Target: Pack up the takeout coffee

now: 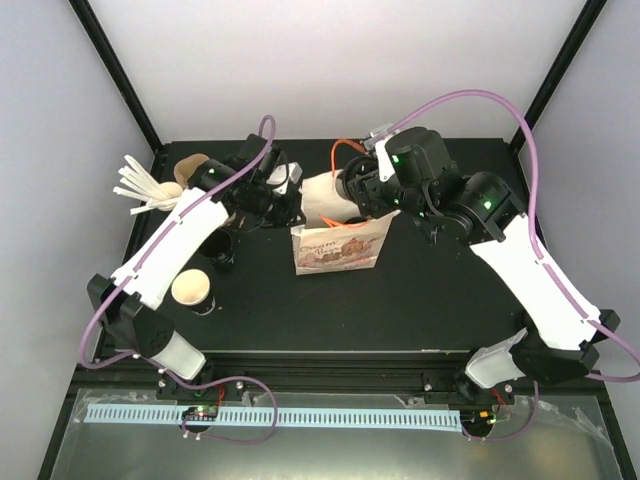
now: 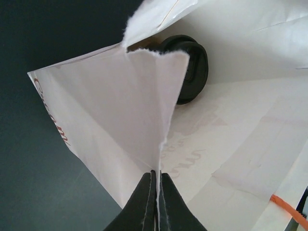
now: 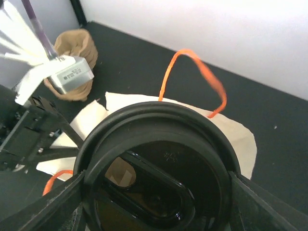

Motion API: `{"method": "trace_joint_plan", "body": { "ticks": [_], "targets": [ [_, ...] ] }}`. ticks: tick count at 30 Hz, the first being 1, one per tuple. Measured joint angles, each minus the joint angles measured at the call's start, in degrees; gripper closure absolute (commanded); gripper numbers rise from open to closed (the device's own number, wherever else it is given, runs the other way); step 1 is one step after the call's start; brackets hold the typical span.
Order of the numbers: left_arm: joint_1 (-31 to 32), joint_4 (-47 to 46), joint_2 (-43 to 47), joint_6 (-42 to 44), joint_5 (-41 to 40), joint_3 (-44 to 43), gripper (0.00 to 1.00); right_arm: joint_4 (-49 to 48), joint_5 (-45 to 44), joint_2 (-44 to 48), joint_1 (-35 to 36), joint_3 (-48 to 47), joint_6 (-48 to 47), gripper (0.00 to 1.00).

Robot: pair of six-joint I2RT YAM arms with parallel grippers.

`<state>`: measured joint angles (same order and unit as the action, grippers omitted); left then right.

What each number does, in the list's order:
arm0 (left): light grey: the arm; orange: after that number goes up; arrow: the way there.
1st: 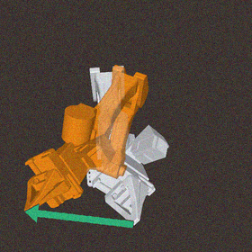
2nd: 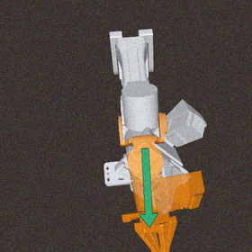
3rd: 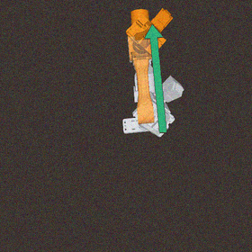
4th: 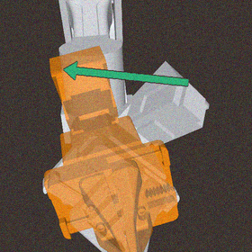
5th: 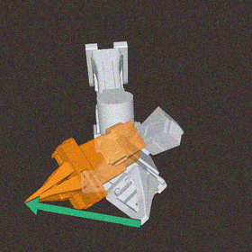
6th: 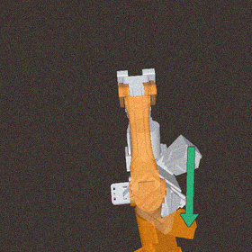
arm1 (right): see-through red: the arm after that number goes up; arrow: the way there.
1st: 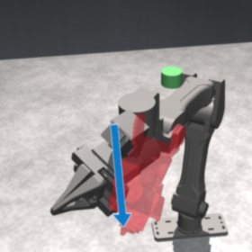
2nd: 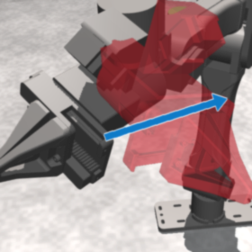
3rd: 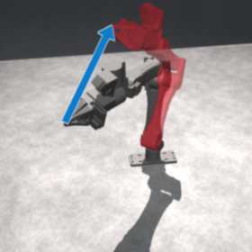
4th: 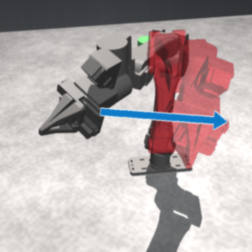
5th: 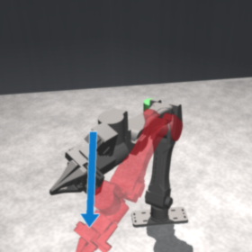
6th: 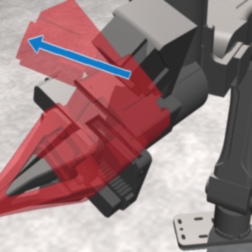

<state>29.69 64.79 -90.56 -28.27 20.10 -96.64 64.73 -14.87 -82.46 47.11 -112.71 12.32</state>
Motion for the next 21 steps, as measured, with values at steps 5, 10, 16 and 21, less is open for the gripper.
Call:
{"method": "trace_joint_plan", "body": {
  "ticks": [5, 10, 16, 21],
  "targets": [
    [0.00, 1.86, 5.44, 3.48, 0.90, 5.18, 0.98, 2.64, 5.55, -1.09, 0.09, 0.98, -0.24, 0.47],
    [0.00, 2.29, 9.40, 5.70, 2.05, 9.60, 0.98, 3.87, 7.39, -1.88, 1.99, 6.47, 0.07, 0.48],
    [0.00, 2.14, 11.10, 7.32, 2.58, 10.80, 0.99, 6.03, 9.01, -3.65, 8.90, 9.84, 0.00, 0.49],
    [0.00, 1.11, 12.48, 8.79, 2.58, 12.07, 0.97, 6.45, 12.63, -1.55, 13.73, 14.12, -0.66, 0.49]
  ]
}}
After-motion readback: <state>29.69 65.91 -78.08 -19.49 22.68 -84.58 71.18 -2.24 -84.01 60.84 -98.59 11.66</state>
